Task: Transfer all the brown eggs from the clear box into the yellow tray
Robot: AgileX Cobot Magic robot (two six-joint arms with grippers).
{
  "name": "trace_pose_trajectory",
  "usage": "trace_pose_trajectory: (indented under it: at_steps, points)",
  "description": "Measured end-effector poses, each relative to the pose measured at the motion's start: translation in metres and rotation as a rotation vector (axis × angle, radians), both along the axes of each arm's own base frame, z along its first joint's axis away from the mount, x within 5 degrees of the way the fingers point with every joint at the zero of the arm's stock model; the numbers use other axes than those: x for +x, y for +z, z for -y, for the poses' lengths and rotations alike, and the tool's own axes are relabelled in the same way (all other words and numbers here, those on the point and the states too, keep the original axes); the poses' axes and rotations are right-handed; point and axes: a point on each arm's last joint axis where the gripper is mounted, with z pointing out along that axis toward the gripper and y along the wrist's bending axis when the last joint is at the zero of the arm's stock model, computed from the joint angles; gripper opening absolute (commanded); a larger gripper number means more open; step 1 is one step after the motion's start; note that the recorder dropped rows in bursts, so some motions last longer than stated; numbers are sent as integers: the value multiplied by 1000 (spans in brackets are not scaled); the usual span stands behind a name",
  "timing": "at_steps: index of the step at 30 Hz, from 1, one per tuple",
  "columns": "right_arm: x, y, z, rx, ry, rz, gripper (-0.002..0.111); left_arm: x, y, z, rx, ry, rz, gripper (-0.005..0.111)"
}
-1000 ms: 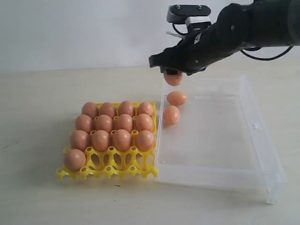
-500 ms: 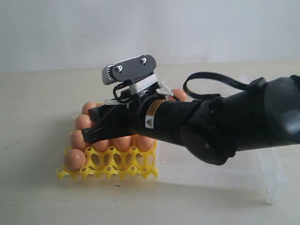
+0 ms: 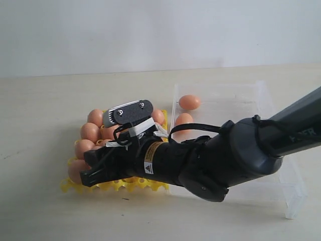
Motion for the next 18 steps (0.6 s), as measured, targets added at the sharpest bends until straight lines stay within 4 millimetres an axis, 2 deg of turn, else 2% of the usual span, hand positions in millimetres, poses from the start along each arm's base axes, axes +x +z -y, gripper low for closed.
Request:
trace_pose_trajectory:
  at_steps: [6, 12, 18]
  points:
    - [0, -8, -1, 13, -2, -7, 20, 0, 0, 0, 0, 0, 0, 0]
    - [3, -5, -4, 24, -1, 12, 46, 0, 0, 0, 0, 0, 0, 0]
    - [6, -2, -5, 27, -12, 32, 51, 0, 0, 0, 0, 0, 0, 0]
